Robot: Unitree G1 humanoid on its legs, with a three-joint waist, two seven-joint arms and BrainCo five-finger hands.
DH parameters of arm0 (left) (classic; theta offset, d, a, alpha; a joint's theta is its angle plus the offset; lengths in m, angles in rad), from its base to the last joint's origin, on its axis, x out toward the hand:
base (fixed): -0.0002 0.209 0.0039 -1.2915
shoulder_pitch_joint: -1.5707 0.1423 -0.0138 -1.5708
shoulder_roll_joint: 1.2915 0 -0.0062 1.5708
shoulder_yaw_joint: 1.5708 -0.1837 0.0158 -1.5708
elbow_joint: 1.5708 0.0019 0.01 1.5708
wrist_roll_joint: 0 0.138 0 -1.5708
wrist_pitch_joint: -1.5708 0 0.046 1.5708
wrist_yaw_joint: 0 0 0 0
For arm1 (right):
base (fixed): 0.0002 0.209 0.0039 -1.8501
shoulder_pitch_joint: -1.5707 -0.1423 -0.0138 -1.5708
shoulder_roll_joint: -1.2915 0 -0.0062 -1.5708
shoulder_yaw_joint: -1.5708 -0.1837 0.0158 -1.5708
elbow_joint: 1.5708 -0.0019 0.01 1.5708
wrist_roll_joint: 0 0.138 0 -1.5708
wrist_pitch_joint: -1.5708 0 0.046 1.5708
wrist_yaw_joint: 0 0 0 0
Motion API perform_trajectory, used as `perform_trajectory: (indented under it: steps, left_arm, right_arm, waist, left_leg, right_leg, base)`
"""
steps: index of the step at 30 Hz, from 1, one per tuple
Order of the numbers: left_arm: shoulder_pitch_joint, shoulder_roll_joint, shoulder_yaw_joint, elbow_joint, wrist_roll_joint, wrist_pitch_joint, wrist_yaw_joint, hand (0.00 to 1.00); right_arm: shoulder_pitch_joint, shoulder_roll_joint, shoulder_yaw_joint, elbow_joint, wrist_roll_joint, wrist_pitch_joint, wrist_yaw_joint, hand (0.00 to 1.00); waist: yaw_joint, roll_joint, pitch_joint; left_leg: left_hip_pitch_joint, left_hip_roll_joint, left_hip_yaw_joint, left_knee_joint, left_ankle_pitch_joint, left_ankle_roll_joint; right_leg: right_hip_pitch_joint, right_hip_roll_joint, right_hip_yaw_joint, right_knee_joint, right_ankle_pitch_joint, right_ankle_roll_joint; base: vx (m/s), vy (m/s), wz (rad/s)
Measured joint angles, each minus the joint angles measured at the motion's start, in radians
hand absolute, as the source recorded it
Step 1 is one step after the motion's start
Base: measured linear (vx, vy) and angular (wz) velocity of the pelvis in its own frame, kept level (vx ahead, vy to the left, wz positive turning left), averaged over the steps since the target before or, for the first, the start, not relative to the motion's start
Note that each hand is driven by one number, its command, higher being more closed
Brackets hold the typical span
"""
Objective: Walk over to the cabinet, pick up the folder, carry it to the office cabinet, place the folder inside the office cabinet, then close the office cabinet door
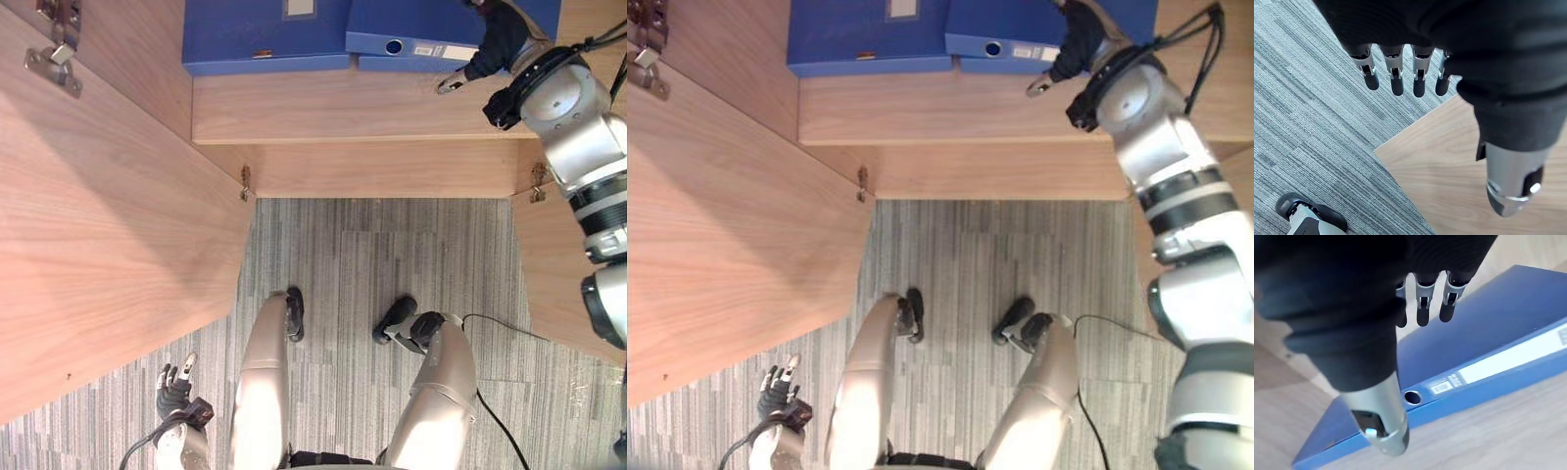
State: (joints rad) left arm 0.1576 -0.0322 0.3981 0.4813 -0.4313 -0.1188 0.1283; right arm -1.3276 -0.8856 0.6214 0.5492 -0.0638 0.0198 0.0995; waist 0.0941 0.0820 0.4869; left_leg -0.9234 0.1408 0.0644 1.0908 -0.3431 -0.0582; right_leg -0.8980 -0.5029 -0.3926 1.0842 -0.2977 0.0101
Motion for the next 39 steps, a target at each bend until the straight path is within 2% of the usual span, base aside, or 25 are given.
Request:
perform_trajectory:
  steps: [2,6,9,14,18,21,23,28,36,39]
  left_arm:
    - [0.016,0.000,0.002,-0.023,0.004,0.000,-0.012,0.00]
    - [0.016,0.000,0.004,-0.023,0.007,0.000,-0.026,0.00]
    - [0.016,0.000,0.010,-0.027,0.008,0.000,-0.028,0.00]
    - [0.017,-0.001,0.031,-0.049,0.008,0.001,-0.027,0.00]
    - [0.017,-0.001,0.031,-0.040,0.008,0.002,-0.027,0.00]
    - [0.017,-0.001,0.032,-0.037,0.008,0.002,-0.027,0.00]
    - [0.016,-0.003,0.035,-0.009,0.009,0.001,-0.028,0.00]
    - [0.021,-0.008,0.063,0.003,0.043,0.002,-0.027,0.00]
    - [0.019,-0.008,0.063,-0.013,0.045,0.002,-0.026,0.00]
    - [0.017,-0.002,0.063,-0.023,0.044,0.002,-0.023,0.00]
  right_arm:
    - [0.007,-0.027,0.039,-0.043,0.000,-0.022,0.067,0.00]
    - [0.039,-0.061,0.084,-0.064,-0.015,-0.026,0.165,0.00]
    - [0.074,-0.072,0.089,-0.091,-0.037,-0.026,0.213,0.00]
    - [0.112,-0.087,0.089,-0.136,-0.037,-0.024,0.245,0.00]
    - [0.124,-0.110,0.083,-0.229,-0.028,-0.023,0.238,0.00]
    - [0.126,-0.119,0.062,-0.284,0.005,-0.026,0.192,0.00]
    - [0.164,-0.120,0.004,-0.326,0.005,-0.030,0.173,0.00]
    - [0.192,-0.123,-0.053,-0.333,0.005,-0.033,0.169,0.00]
    - [0.225,-0.124,-0.128,-0.203,0.002,-0.042,0.132,0.00]
    - [0.236,-0.124,-0.130,-0.118,-0.039,-0.039,0.126,0.00]
  waist:
    - [0.003,-0.008,-0.001]
    - [0.011,-0.022,0.001]
    - [0.016,-0.022,0.001]
    - [0.025,-0.023,0.002]
    - [0.025,-0.023,0.002]
    - [0.025,-0.024,0.002]
    - [0.030,-0.025,0.002]
    - [0.041,-0.042,-0.006]
    - [0.042,-0.043,-0.007]
    - [0.037,-0.042,-0.007]
  left_leg:
    - [0.002,0.003,0.000,-0.003,0.001,-0.001]
    - [0.002,0.003,0.000,-0.004,0.001,-0.001]
    - [0.002,0.003,0.000,-0.005,0.001,-0.001]
    - [0.003,0.003,0.000,-0.005,0.001,-0.001]
    - [0.004,0.006,0.000,-0.006,0.001,-0.001]
    - [0.012,0.008,0.002,-0.010,0.000,-0.001]
    - [0.036,0.011,0.007,-0.032,0.002,0.000]
    - [0.056,0.014,0.025,-0.058,0.004,0.004]
    - [0.058,0.004,0.033,-0.050,0.007,0.009]
    - [0.051,0.004,0.029,-0.031,0.005,0.011]
  right_leg:
    - [0.002,0.004,0.000,-0.004,0.002,-0.004]
    - [0.003,0.004,-0.002,-0.005,0.003,-0.005]
    - [0.007,0.004,-0.005,-0.008,0.003,-0.005]
    - [0.007,0.004,-0.005,-0.009,0.003,-0.005]
    - [0.008,0.009,-0.006,-0.013,0.007,-0.010]
    - [0.016,0.013,-0.006,-0.020,0.011,-0.013]
    - [0.042,0.022,-0.012,-0.052,0.025,-0.013]
    - [0.061,0.029,-0.014,-0.092,0.046,-0.011]
    - [0.063,0.009,-0.013,-0.076,0.044,-0.002]
    - [0.058,0.001,-0.012,-0.054,0.029,0.007]
  base:
    - [0.00,0.000,0.00]
    - [0.00,0.000,0.00]
    - [0.00,0.000,0.00]
    - [0.00,0.000,0.00]
    - [0.00,0.012,-0.02]
    - [-0.01,0.028,-0.05]
    - [-0.01,0.064,-0.07]
    - [0.01,0.079,-0.05]
    - [0.00,0.048,0.04]
    - [-0.04,0.006,0.04]
